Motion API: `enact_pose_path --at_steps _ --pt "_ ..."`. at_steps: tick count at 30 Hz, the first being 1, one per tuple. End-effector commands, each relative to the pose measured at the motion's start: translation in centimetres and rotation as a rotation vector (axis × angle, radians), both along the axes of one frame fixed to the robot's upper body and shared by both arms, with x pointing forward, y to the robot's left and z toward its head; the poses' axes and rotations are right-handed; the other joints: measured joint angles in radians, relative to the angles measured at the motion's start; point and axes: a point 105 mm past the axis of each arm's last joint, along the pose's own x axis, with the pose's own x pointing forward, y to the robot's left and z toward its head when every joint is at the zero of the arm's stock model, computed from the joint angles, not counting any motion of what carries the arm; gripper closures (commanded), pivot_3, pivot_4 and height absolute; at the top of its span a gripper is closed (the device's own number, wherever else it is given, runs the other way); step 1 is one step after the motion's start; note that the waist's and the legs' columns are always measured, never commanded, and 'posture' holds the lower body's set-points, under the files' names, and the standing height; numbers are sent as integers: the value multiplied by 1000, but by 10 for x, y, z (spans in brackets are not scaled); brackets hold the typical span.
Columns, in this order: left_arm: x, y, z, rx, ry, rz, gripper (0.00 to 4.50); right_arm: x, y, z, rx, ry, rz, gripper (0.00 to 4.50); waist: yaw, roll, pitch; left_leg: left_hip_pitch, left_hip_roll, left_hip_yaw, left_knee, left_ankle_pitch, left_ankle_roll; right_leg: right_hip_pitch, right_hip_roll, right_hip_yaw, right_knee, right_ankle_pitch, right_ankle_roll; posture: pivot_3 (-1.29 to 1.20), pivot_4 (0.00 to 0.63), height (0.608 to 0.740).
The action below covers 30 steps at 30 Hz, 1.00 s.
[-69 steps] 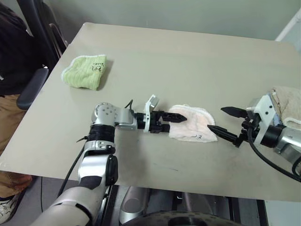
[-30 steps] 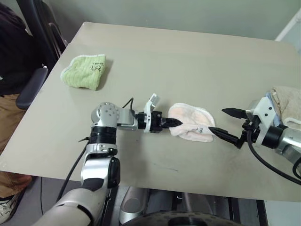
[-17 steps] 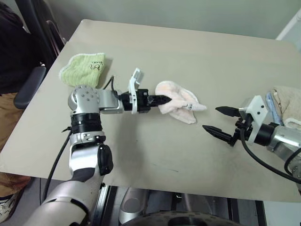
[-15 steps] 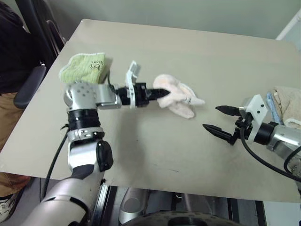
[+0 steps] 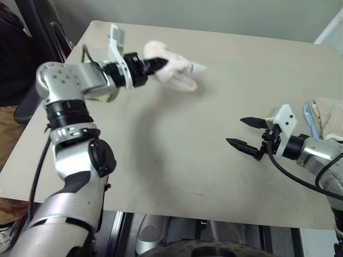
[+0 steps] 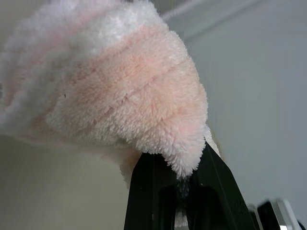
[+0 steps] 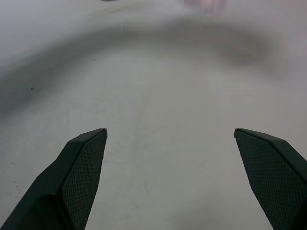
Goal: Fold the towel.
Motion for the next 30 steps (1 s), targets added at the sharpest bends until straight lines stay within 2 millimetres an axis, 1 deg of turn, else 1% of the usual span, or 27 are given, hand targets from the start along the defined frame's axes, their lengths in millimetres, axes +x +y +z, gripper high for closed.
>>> enact_pose_path --at_steps 1,2,5,7,10,14,21,25,26,28,30 --pt "13 29 24 12 -105 142 4478 2 5 9 0 -48 31 0 -2 0 0 0 0 0 0 0 0 0 0 0 0 0 0 0 150 733" --pt "17 37 26 16 -120 176 4478 2 5 10 1 -49 34 0 -2 0 0 -1 0 0 0 0 0 -1 0 0 0 0 0 0 150 733" --pt "27 70 36 34 -216 327 4478 2 7 9 -4 -44 49 0 -1 0 0 -3 0 -1 0 0 0 -4 0 0 0 1 -2 0 150 733" --pt "32 88 40 26 -273 407 4478 3 7 9 -7 -44 52 0 -1 0 0 -6 0 -1 1 0 0 -6 0 0 0 2 -3 0 150 733" --pt "36 106 37 37 -318 486 4478 3 6 9 -9 -43 53 0 0 0 0 -11 0 -2 2 0 0 -10 1 -1 0 2 -3 0 150 733" --pt "39 131 25 73 -335 599 4478 2 5 9 -17 -35 58 0 -1 1 1 -12 0 -1 2 0 0 -11 0 -2 0 2 -3 0 150 733" --pt "36 157 23 82 -364 718 4478 1 2 8 -28 -26 56 0 -2 2 1 -15 0 -1 3 0 0 -14 2 -3 0 2 -4 0 150 733" --pt "34 168 12 97 -347 754 4478 -1 1 7 -33 -25 53 0 -3 1 1 -16 0 1 3 0 0 -15 3 -4 1 3 -4 0 150 733" --pt "33 169 9 102 -342 756 4478 -1 1 7 -33 -24 53 0 -3 2 1 -17 1 -1 4 0 0 -15 2 -3 1 3 -5 0 150 733" --pt "33 166 6 119 -347 728 4478 -2 0 7 -35 -23 50 0 -2 2 1 -17 0 0 4 0 0 -15 3 -4 1 3 -5 0 150 733" --pt "33 162 6 75 -364 712 4478 -2 0 7 -36 -24 48 0 -3 2 1 -17 0 0 5 0 0 -16 3 -3 1 4 -5 0 150 733"
